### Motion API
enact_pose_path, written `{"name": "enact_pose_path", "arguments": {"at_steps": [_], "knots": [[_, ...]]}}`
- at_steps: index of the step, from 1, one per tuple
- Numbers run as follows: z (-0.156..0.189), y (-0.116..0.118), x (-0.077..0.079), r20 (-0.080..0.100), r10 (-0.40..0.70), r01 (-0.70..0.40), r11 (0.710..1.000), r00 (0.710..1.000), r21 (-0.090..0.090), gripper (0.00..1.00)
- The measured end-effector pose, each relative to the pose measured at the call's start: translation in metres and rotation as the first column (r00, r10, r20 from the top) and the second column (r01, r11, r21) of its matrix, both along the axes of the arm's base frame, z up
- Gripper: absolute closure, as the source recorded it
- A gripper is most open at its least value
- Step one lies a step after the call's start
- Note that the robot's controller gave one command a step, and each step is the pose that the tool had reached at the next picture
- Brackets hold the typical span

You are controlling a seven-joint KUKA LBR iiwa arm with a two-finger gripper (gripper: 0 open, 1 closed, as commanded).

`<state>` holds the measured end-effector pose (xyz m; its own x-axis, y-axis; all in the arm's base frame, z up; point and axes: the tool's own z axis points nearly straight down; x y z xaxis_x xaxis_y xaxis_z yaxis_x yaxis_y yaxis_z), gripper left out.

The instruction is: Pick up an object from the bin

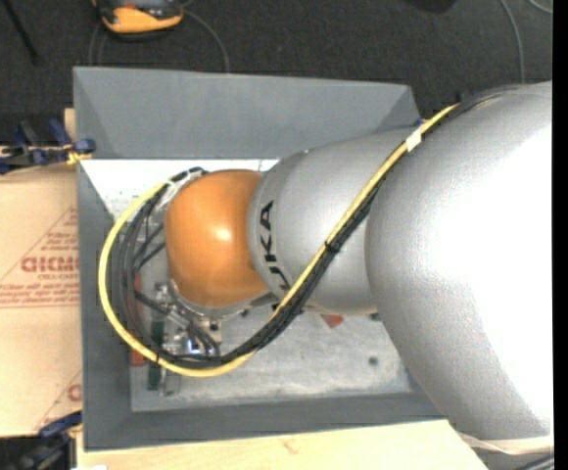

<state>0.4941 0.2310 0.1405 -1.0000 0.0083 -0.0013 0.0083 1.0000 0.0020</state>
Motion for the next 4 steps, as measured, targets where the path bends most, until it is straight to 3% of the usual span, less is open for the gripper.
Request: {"name": "enact_pose_path", "arguments": {"at_steps": [1, 2, 3, 4], "knots": [[0.0, 0.0, 0.0, 0.0, -0.001, 0.001, 1.0, 1.0, 0.0, 0.0], [-0.035, -0.005, -0.006, 0.007, -0.083, 0.083, 0.997, 0.997, 0.004, 0.0], [-0.045, -0.004, -0.007, -0.001, -0.132, 0.132, 0.991, 0.991, -0.002, 1.0], [-0.045, -0.004, -0.007, -0.001, -0.133, 0.133, 0.991, 0.991, -0.001, 1.0]]}}
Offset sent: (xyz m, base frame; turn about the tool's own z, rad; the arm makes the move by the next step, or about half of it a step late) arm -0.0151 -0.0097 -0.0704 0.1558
